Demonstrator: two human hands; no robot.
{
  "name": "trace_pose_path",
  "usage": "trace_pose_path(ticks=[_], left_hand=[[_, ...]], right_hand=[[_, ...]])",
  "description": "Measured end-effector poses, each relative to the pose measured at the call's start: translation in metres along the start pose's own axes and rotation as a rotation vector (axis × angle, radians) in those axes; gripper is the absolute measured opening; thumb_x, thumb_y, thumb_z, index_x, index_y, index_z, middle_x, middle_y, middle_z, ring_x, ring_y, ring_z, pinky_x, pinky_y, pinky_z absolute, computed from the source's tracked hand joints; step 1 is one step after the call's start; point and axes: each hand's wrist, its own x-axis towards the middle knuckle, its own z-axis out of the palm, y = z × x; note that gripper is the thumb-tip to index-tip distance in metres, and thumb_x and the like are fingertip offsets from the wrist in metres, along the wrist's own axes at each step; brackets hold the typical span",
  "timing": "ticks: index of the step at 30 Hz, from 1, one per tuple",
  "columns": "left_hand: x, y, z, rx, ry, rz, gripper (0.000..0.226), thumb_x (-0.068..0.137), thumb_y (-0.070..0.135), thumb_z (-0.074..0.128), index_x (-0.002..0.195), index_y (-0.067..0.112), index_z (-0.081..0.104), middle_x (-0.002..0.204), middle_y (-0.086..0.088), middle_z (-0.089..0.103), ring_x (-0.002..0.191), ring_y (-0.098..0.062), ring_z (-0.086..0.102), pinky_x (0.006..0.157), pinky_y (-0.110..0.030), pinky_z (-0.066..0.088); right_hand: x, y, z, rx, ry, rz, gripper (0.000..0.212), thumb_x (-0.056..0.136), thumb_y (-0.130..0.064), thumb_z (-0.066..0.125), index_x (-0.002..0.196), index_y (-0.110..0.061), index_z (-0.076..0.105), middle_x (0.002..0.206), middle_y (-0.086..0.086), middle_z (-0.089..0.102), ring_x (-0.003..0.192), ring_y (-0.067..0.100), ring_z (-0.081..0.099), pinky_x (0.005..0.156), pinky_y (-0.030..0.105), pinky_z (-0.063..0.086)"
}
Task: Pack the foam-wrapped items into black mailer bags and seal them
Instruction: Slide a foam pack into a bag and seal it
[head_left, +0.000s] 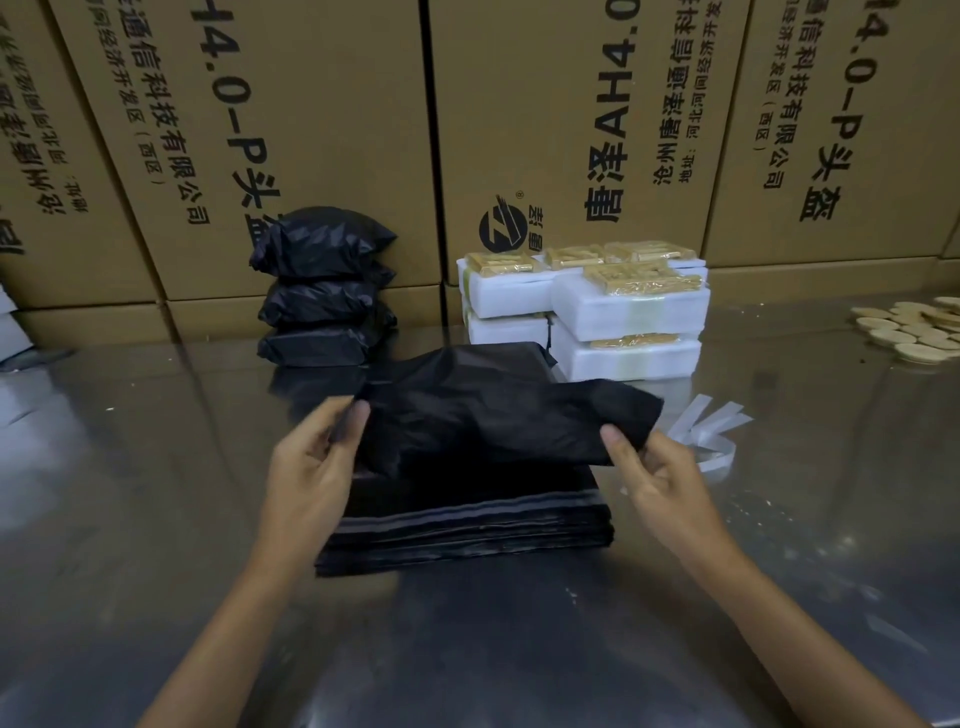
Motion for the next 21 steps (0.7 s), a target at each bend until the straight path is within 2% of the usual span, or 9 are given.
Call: trace_pose_path(ticks=[1, 2, 5, 7, 11, 14, 16, 19, 21], left_hand=[[0.002, 0.001, 0.001, 0.033, 0.024, 0.031, 0.018, 0.099, 0.034, 0.053, 0.098, 0.028, 0.070, 0.094, -0.010, 0.067, 0.088, -0.016, 0.061, 0.080, -0.040, 0.051], [0.003, 0.003, 0.002, 0.049, 0.055, 0.064, 0.019, 0.100, 0.036, 0.051, 0.097, 0.027, 0.067, 0.089, -0.011, 0.063, 0.081, -0.016, 0.057, 0.073, -0.038, 0.048], [0.008, 0.013, 0.007, 0.053, 0.138, 0.167, 0.019, 0.102, 0.042, 0.050, 0.090, 0.031, 0.061, 0.072, 0.011, 0.054, 0.068, 0.000, 0.047, 0.062, -0.015, 0.038], [0.014, 0.015, 0.011, 0.077, 0.168, 0.173, 0.023, 0.101, 0.046, 0.050, 0.091, 0.029, 0.061, 0.074, 0.005, 0.057, 0.068, -0.002, 0.051, 0.061, -0.016, 0.040], [0.031, 0.000, 0.020, 0.300, 0.157, -0.003, 0.023, 0.100, 0.040, 0.051, 0.090, 0.023, 0.063, 0.078, 0.001, 0.064, 0.075, -0.016, 0.060, 0.067, -0.035, 0.046], [0.043, -0.024, 0.029, 0.546, 0.047, -0.280, 0.028, 0.101, 0.034, 0.051, 0.107, 0.010, 0.066, 0.100, -0.010, 0.068, 0.098, -0.032, 0.062, 0.082, -0.044, 0.050], [0.041, -0.039, 0.039, 0.621, -0.077, -0.431, 0.028, 0.100, 0.032, 0.054, 0.109, 0.009, 0.068, 0.105, -0.016, 0.068, 0.104, -0.037, 0.061, 0.088, -0.043, 0.050], [0.029, -0.052, 0.057, 0.663, -0.176, -0.493, 0.027, 0.101, 0.032, 0.053, 0.108, 0.009, 0.066, 0.106, -0.019, 0.066, 0.102, -0.037, 0.060, 0.077, -0.035, 0.045], [0.023, -0.056, 0.065, 0.719, -0.164, -0.463, 0.030, 0.102, 0.034, 0.048, 0.111, 0.009, 0.063, 0.107, -0.019, 0.065, 0.101, -0.039, 0.059, 0.073, -0.036, 0.042]], right_hand=[[0.003, -0.007, 0.000, 0.014, 0.029, -0.010, 0.029, 0.091, -0.040, 0.055, 0.077, -0.016, 0.064, 0.064, -0.020, 0.061, 0.060, -0.005, 0.055, 0.060, 0.007, 0.038], [0.005, -0.014, -0.001, 0.013, 0.051, -0.037, 0.028, 0.095, -0.034, 0.055, 0.071, -0.020, 0.057, 0.058, -0.022, 0.054, 0.054, -0.006, 0.049, 0.055, 0.006, 0.036], [0.010, -0.033, -0.004, 0.024, 0.092, -0.121, 0.024, 0.103, -0.015, 0.051, 0.085, -0.027, 0.061, 0.066, -0.028, 0.062, 0.062, -0.011, 0.057, 0.059, 0.003, 0.040], [0.016, -0.042, -0.004, 0.009, 0.147, -0.135, 0.020, 0.104, -0.018, 0.051, 0.090, -0.025, 0.062, 0.070, -0.021, 0.064, 0.064, -0.005, 0.058, 0.059, 0.007, 0.041], [0.033, -0.033, 0.001, -0.164, 0.195, 0.032, 0.027, 0.102, -0.027, 0.053, 0.079, -0.014, 0.053, 0.056, -0.005, 0.046, 0.054, 0.013, 0.042, 0.052, 0.030, 0.029], [0.043, -0.013, 0.004, -0.488, 0.141, 0.206, 0.026, 0.100, -0.025, 0.053, 0.078, -0.013, 0.053, 0.064, -0.002, 0.053, 0.069, 0.024, 0.052, 0.057, 0.033, 0.033], [0.048, 0.000, 0.010, -0.550, -0.010, 0.361, 0.022, 0.099, -0.023, 0.054, 0.078, -0.017, 0.056, 0.077, 0.003, 0.060, 0.086, 0.030, 0.059, 0.069, 0.033, 0.039], [0.051, 0.010, 0.014, -0.492, -0.165, 0.527, 0.019, 0.099, -0.023, 0.054, 0.084, -0.020, 0.064, 0.094, 0.004, 0.066, 0.101, 0.026, 0.061, 0.084, 0.032, 0.044], [0.052, 0.011, 0.014, -0.474, -0.185, 0.547, 0.025, 0.100, -0.024, 0.052, 0.077, -0.022, 0.062, 0.089, 0.001, 0.066, 0.098, 0.025, 0.061, 0.083, 0.033, 0.044]])
